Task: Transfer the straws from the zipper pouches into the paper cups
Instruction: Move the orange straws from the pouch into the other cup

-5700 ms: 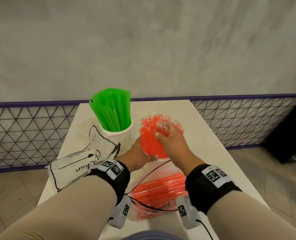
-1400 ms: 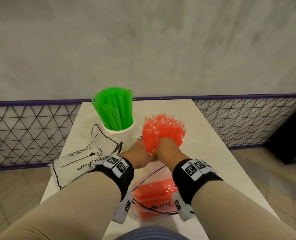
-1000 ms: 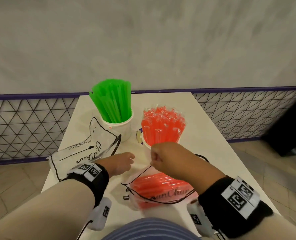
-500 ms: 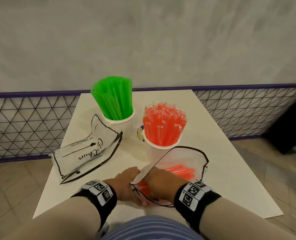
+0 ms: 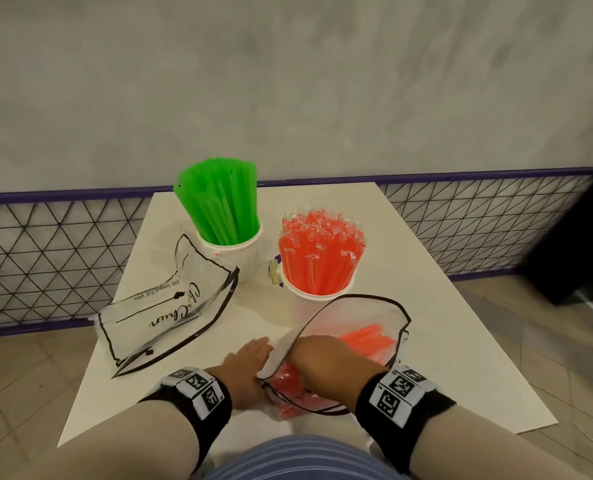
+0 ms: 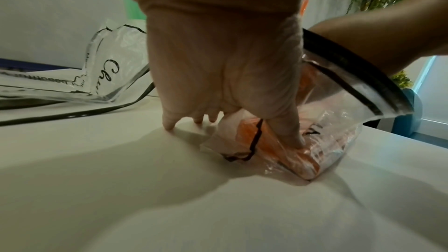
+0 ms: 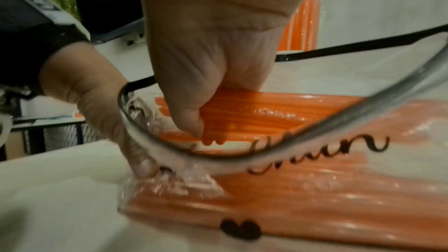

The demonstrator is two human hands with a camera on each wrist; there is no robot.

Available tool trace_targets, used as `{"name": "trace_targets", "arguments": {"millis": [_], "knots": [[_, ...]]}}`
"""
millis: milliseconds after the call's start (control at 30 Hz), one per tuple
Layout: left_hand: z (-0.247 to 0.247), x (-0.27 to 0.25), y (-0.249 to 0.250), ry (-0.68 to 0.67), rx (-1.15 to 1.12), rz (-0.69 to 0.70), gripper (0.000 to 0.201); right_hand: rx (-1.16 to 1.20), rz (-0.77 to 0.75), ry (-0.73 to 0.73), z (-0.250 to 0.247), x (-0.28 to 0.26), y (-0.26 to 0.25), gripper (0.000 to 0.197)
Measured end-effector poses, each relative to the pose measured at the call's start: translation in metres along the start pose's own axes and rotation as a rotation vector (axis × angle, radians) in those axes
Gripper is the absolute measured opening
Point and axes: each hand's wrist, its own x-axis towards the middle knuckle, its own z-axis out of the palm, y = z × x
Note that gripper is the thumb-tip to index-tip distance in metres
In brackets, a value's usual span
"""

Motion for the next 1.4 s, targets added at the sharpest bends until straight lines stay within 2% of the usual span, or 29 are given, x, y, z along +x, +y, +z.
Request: {"name": "trace_targets", "arguments": {"millis": [167,267,367,433,500,600,700,767,833,900,1000,1100,1267,1400], "knots": [[0.001,0.002,-0.005,-0.013,-0.108,-0.053,0.126,0.141,-0.029,0.041,-0.028,-0.004,0.007,0.023],[-0.003,0.001,-0.005,-0.009,-0.194,-0.096,0.120,0.237,0.000,0.036,-0.041,-0.002,0.015,0.014],[-0.013,-0.006,0.001,-0.112,-0.130,-0.126,0.122,0.430,0.047,0.001,-0.064,-0.004,0.022,0.011],[-0.021,-0.006,-0.003,-0.179,-0.101,-0.147,0.123,0.661,0.079,0.049,-0.084,-0.011,0.025,0.020],[-0.035,-0.008,-0.006,-0.219,-0.013,-0.129,0.116,0.847,0.100,0.146,-0.107,-0.020,0.026,0.030],[-0.061,-0.007,-0.006,-0.160,0.082,-0.074,0.098,1.037,0.117,0.365,-0.141,-0.032,0.029,0.023],[-0.085,0.007,-0.005,0.006,-0.070,-0.082,0.092,1.249,0.109,0.626,-0.162,-0.033,0.034,0.023],[-0.100,0.012,0.009,0.115,-0.326,-0.075,0.099,1.340,0.122,0.738,-0.172,-0.029,0.035,0.022],[-0.107,0.019,0.027,0.232,-0.531,-0.046,0.096,1.345,0.162,0.816,-0.177,-0.023,0.035,0.023],[-0.108,0.030,0.045,0.282,-0.602,-0.073,0.092,1.313,0.205,0.884,-0.178,-0.015,0.032,0.022],[-0.098,0.054,0.057,0.334,-0.659,-0.121,0.103,1.271,0.241,0.981,-0.178,-0.005,0.028,0.019],[-0.091,0.057,0.064,0.310,-0.723,-0.127,0.100,1.197,0.274,1.034,-0.170,0.006,0.027,0.018],[-0.090,0.055,0.070,0.293,-0.759,-0.154,0.099,1.002,0.377,1.005,-0.132,0.031,0.031,0.014],[-0.091,0.061,0.067,0.299,-0.745,-0.130,0.110,0.902,0.425,0.882,-0.092,0.047,0.030,0.030]]}}
